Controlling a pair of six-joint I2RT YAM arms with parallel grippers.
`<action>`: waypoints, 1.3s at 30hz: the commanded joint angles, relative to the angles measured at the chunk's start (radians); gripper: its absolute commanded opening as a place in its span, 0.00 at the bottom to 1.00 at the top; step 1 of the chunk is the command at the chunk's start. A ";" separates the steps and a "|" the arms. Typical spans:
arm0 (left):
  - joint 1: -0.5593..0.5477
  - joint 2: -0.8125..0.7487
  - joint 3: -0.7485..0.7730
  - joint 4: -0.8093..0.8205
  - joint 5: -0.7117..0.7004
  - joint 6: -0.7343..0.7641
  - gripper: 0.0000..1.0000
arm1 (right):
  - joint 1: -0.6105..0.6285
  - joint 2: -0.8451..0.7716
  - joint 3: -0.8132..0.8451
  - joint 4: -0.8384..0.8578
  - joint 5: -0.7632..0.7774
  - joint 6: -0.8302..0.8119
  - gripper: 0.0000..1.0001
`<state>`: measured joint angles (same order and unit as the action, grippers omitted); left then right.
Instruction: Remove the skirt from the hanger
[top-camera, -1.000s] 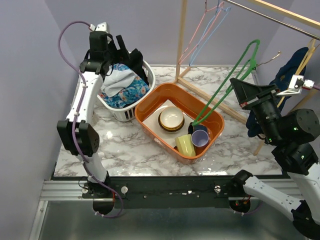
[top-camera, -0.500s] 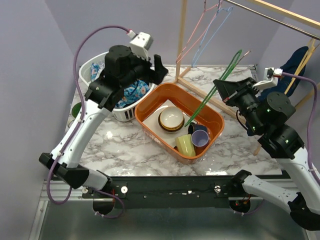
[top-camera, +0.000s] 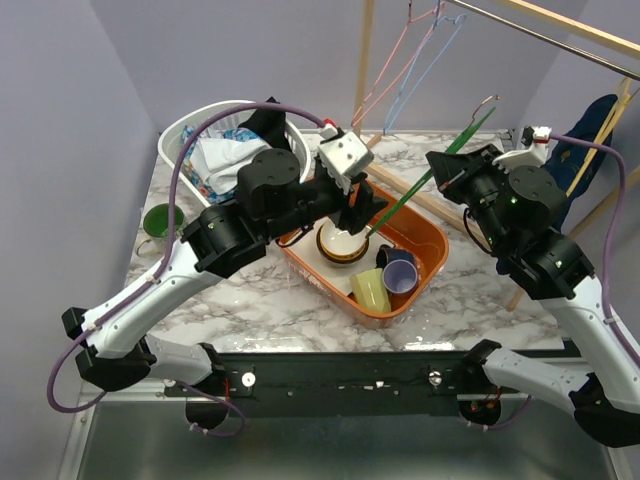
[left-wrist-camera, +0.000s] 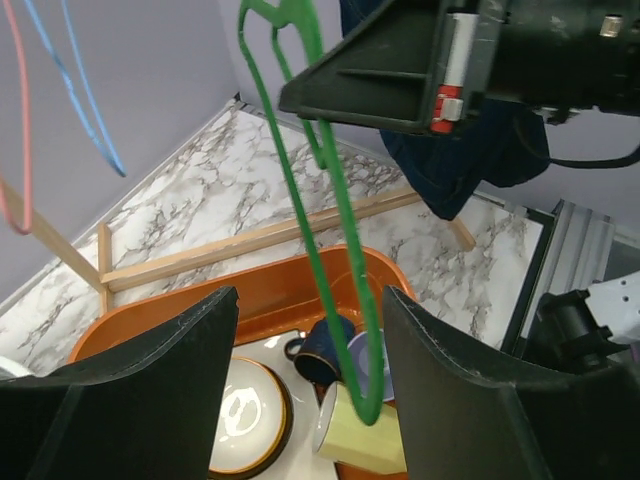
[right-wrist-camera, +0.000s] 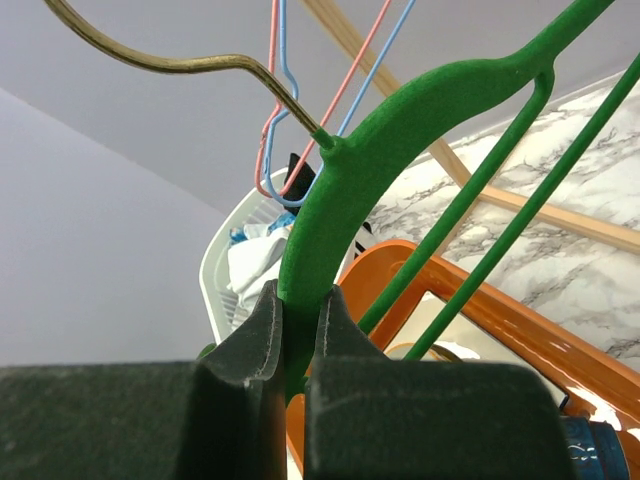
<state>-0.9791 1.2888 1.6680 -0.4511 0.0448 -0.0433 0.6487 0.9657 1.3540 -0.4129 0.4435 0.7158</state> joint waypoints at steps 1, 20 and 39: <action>-0.094 0.040 0.021 0.005 -0.132 0.094 0.69 | -0.001 0.004 0.031 0.000 0.031 0.024 0.01; -0.207 0.216 0.125 0.008 -0.391 0.174 0.00 | -0.001 -0.050 -0.019 0.066 0.017 0.008 0.01; -0.139 0.395 0.386 -0.024 -0.444 0.093 0.00 | -0.001 -0.401 -0.089 0.056 -0.005 -0.070 1.00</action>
<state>-1.1641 1.6535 1.9953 -0.4774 -0.4126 0.0982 0.6472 0.5964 1.2682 -0.3592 0.4458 0.6857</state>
